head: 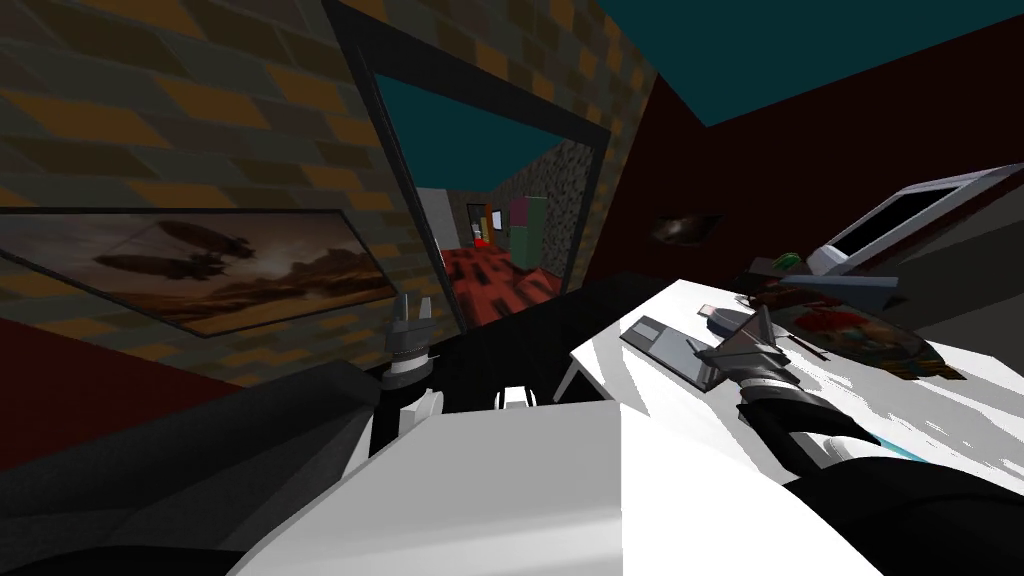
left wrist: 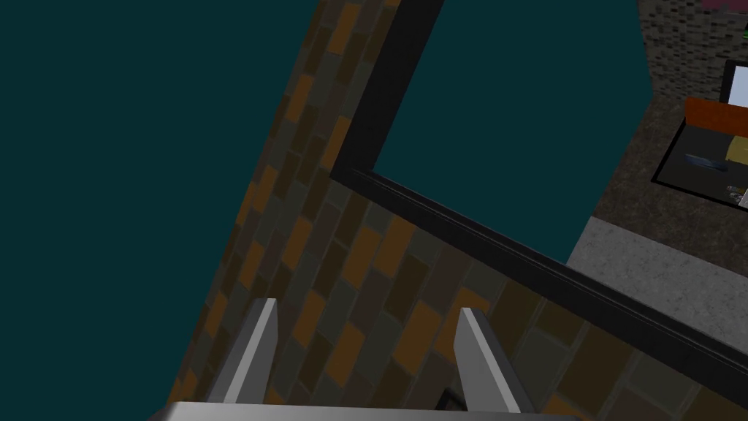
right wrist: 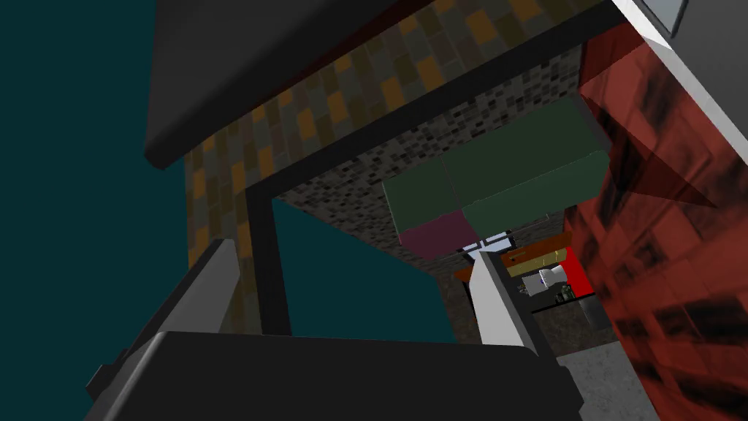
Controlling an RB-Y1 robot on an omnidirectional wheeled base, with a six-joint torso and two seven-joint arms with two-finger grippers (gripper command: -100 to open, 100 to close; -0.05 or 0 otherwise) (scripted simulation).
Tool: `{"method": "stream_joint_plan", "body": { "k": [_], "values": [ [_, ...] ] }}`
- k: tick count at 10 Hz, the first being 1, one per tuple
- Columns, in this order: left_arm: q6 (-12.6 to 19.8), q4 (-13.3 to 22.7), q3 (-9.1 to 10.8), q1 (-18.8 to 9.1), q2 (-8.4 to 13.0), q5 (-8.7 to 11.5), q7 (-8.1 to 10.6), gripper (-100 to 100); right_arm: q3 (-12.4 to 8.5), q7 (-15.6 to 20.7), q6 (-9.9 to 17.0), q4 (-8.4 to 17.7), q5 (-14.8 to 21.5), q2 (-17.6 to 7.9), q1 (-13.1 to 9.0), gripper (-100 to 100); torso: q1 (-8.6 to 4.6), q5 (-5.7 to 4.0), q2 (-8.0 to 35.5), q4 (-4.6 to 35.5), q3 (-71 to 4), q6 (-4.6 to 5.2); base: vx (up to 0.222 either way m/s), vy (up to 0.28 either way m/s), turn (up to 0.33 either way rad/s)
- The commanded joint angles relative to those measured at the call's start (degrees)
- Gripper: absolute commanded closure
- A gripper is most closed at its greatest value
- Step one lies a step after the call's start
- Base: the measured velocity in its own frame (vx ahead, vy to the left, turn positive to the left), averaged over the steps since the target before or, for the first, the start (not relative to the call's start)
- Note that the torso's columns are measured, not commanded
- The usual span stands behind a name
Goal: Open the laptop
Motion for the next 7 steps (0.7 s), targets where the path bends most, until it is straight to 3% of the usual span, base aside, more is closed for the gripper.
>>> {"method": "stream_joint_plan", "body": {
  "k": [1, 4, 7],
  "values": [
    [0.0, 0.0, 0.0, 0.0, 0.0, 0.0, 0.0, 0, 0.8, 0.0, -3.1, -0.1, 0.7, -1.9, -1.6, -100, -0.07, -0.02, 0.1, 0.0, 0.1, 0.0, -0.125, -0.021, 0.291],
    [0.0, 0.0, 0.01, 0.0, 0.0, 0.0, 0.0, 0, 1.3, -0.8, -6.0, 0.3, 0.5, -4.7, -1.9, -100, -0.19, -0.06, 0.1, 0.0, 0.1, 0.04, -0.134, -0.056, 0.253],
    [0.0, 0.0, 0.01, 0.0, 0.0, 0.0, 0.0, 0, 0.7, -2.7, -9.2, 1.7, -0.9, -9.0, -0.3, -100, -0.15, -0.05, 0.2, 0.1, 0.1, 0.03, -0.192, -0.102, 0.219]
  ]
}}
